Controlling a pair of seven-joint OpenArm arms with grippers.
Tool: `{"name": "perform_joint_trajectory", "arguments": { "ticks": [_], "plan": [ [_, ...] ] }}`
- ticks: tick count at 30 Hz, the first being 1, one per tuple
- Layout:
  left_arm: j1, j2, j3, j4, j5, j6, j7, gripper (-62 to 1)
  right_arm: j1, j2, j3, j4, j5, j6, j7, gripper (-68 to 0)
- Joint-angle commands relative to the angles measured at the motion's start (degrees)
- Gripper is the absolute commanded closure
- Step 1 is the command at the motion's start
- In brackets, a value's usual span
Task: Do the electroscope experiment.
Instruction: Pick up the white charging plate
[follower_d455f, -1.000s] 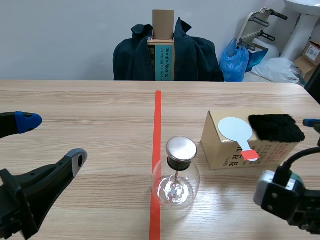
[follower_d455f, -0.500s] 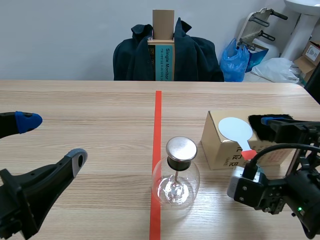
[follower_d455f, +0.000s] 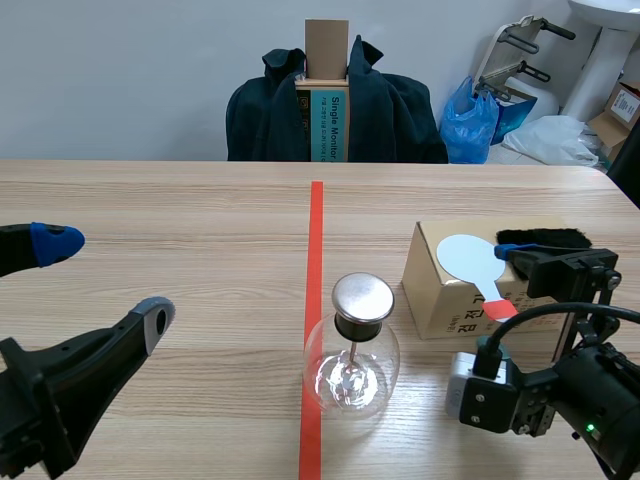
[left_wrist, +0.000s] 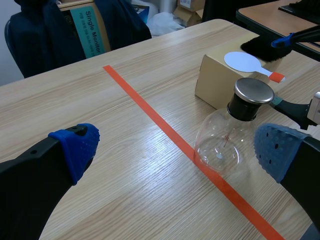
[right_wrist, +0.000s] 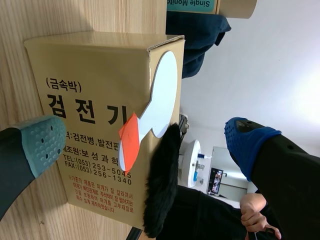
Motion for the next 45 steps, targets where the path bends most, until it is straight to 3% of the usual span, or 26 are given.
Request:
{"name": "perform_joint_trajectory", "arguments": {
  "ticks": [1, 6, 8, 15, 19, 23, 27, 33, 39, 40, 45],
  "plan": [
    [0.0, -0.2, 0.0, 1.0, -0.4, -0.1, -0.8, -62.3, 0.2, 0.8, 0.6, 0.7, 0.5, -0.5, 0.0, -67.9],
    [0.0, -0.2, 0.0, 1.0, -0.4, -0.1, -0.8, -62.3, 0.2, 0.8, 0.6, 0.7, 0.5, -1.2, -0.6, -67.0],
    [0.0, -0.2, 0.0, 1.0, -0.4, -0.1, -0.8, -62.3, 0.2, 0.8, 0.6, 0.7, 0.5, -1.3, -1.0, -58.3],
    [0.0, -0.2, 0.0, 1.0, -0.4, -0.1, -0.8, -62.3, 0.2, 0.8, 0.9, 0.7, 0.5, -1.3, -1.4, -17.0],
    [0.0, -0.2, 0.0, 1.0, -0.4, -0.1, -0.8, -62.3, 0.2, 1.0, 0.9, 0.7, 0.5, -1.4, -1.5, -0.5],
    [0.0, -0.2, 0.0, 1.0, -0.4, -0.1, -0.8, -62.3, 0.2, 1.0, 0.9, 0.7, 0.5, -2.2, -1.6, -0.8],
    [0.0, -0.2, 0.0, 1.0, -0.4, -0.1, -0.8, -62.3, 0.2, 0.9, 0.9, 0.8, 0.6, -7.0, -1.6, -0.8],
    [0.0, -0.2, 0.0, 1.0, -0.4, -0.1, -0.8, -62.3, 0.2, 0.9, 0.9, 1.2, 0.6, -16.0, -2.2, -0.8],
    [0.0, -0.2, 0.0, 1.0, -0.3, -0.1, -0.8, -62.3, 0.2, 0.8, 0.9, 1.2, 0.6, -28.3, -3.3, -0.8],
    [0.0, -0.2, 0.0, 1.0, -0.3, -0.1, -0.8, -62.3, 0.3, 0.8, 0.9, 1.2, 0.6, -29.4, -3.6, -0.8],
    [0.0, -0.2, 0.0, 1.0, 2.1, -0.1, 0.5, -62.3, 0.6, 0.8, 2.2, 3.4, 0.7, -29.4, -6.2, -0.8]
  ]
}}
